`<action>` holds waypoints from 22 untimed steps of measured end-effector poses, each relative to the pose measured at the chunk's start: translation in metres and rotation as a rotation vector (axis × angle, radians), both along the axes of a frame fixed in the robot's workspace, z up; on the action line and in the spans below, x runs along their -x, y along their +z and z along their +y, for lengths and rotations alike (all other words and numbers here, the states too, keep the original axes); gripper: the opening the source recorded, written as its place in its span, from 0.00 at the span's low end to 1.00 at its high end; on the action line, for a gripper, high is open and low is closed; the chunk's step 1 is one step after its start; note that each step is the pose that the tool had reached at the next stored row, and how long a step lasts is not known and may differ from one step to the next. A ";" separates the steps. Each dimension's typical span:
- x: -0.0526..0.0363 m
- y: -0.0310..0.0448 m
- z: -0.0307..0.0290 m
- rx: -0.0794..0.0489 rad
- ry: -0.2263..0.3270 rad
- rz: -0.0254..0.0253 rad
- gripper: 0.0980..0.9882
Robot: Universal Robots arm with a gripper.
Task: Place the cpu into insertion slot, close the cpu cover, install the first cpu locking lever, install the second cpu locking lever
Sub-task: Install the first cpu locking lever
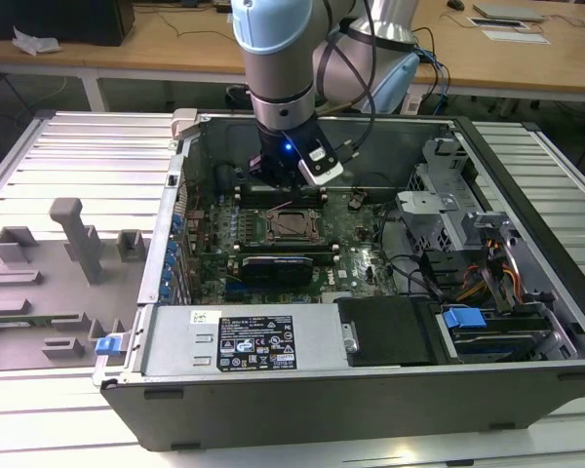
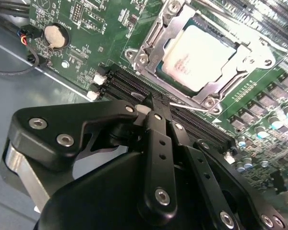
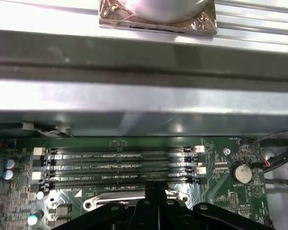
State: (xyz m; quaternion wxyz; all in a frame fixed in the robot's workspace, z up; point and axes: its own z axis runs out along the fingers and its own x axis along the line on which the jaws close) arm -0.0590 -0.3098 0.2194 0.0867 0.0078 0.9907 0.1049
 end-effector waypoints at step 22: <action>0.0019 -0.0119 0.0080 0.032 -0.091 -0.0225 0.01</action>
